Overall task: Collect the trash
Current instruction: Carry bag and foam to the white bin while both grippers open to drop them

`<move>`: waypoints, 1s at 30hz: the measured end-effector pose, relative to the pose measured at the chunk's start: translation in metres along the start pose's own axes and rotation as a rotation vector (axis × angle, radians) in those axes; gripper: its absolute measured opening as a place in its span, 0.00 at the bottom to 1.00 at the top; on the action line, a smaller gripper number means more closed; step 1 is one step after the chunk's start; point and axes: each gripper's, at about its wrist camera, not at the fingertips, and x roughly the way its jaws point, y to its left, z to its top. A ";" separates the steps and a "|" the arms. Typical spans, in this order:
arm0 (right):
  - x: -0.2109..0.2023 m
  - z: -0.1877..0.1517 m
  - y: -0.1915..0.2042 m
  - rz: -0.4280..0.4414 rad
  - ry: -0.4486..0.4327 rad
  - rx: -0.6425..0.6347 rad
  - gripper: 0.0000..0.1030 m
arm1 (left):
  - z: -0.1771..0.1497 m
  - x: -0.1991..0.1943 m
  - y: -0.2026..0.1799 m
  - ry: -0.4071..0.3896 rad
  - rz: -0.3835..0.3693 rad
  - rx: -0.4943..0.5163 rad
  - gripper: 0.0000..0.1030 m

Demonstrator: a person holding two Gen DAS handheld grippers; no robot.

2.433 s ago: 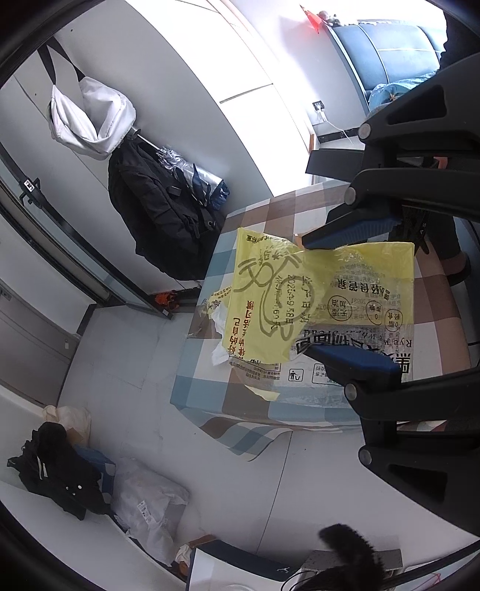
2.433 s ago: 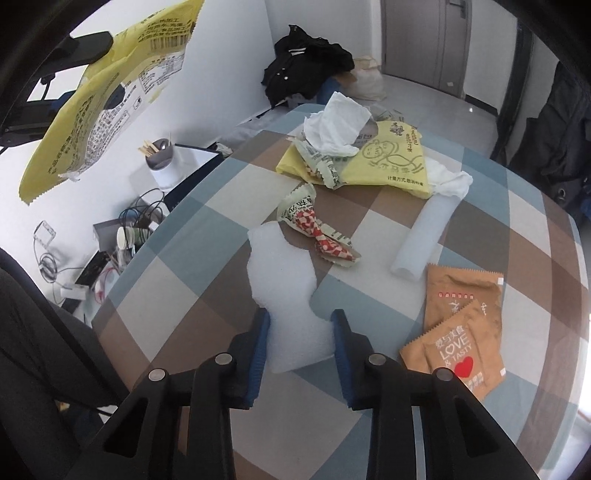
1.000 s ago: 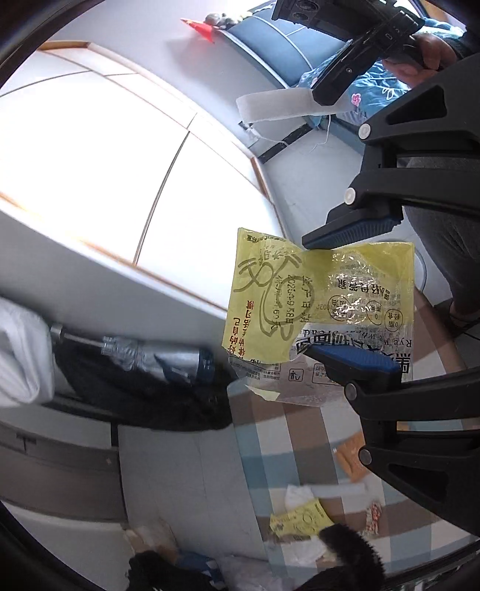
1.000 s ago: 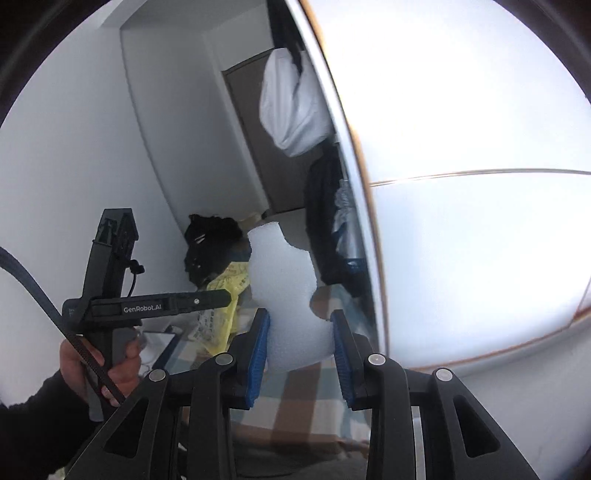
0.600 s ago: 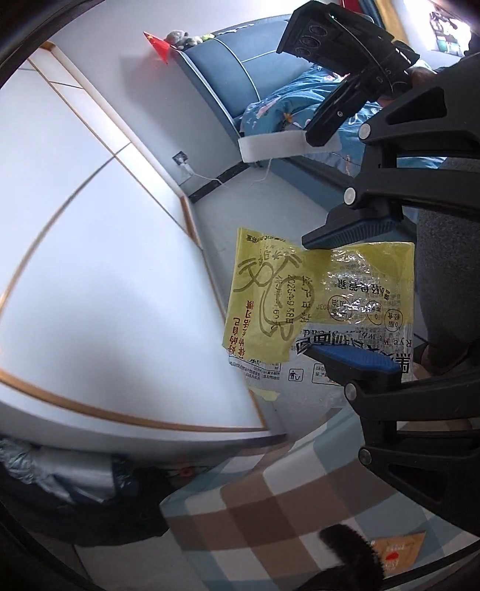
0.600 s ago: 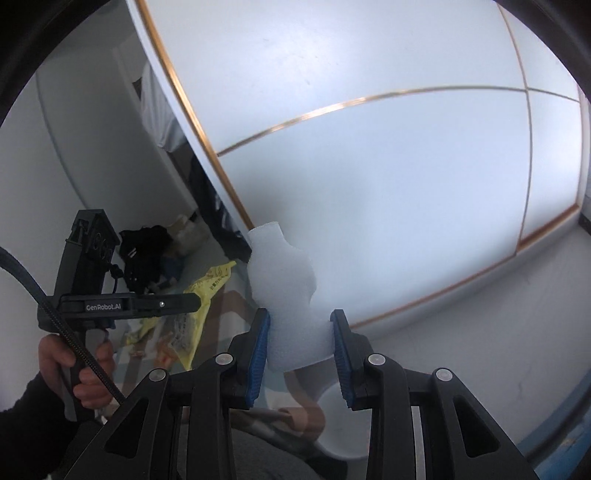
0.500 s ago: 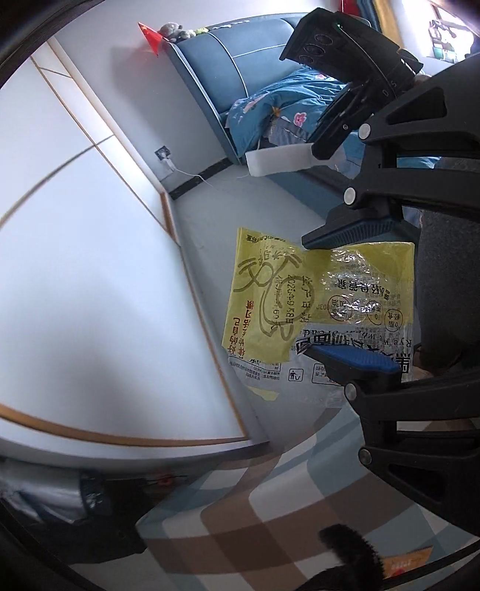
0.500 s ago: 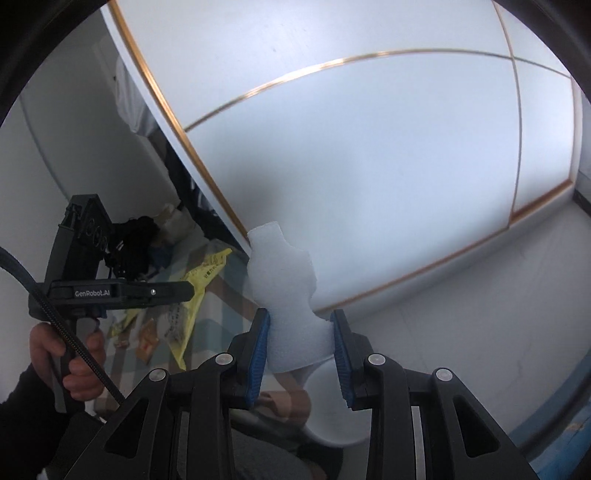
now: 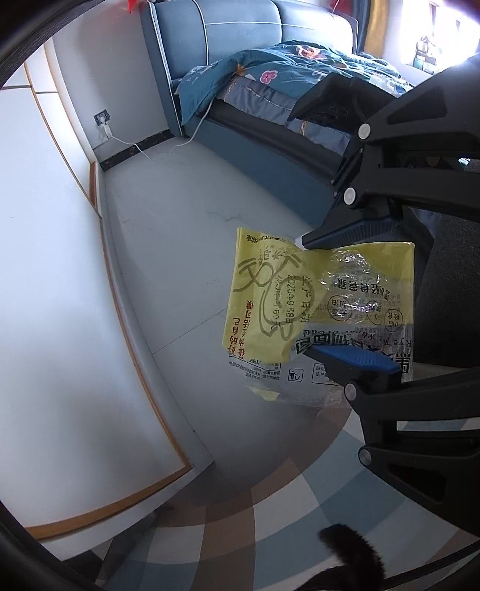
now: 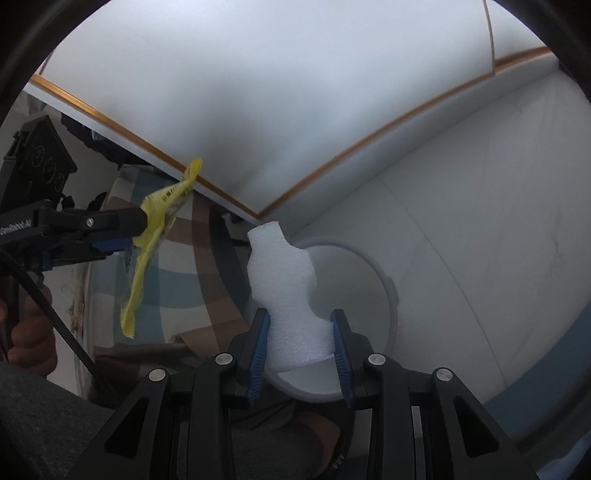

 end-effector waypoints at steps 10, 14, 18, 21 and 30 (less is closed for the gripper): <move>0.067 -0.001 -0.007 0.025 0.138 0.069 0.33 | 0.015 0.023 0.000 0.096 0.021 -0.037 0.43; 0.077 0.004 -0.010 0.027 0.171 0.058 0.35 | 0.017 0.032 0.002 0.133 0.000 -0.072 0.43; 0.066 0.003 -0.024 0.040 0.168 0.054 0.58 | 0.019 0.034 -0.005 0.127 0.013 -0.057 0.43; 0.056 0.001 -0.029 0.040 0.164 0.050 0.60 | 0.019 0.037 -0.013 0.132 0.023 -0.035 0.44; 0.023 -0.004 -0.044 0.000 0.113 0.042 0.73 | 0.017 0.060 -0.011 0.178 0.064 -0.037 0.44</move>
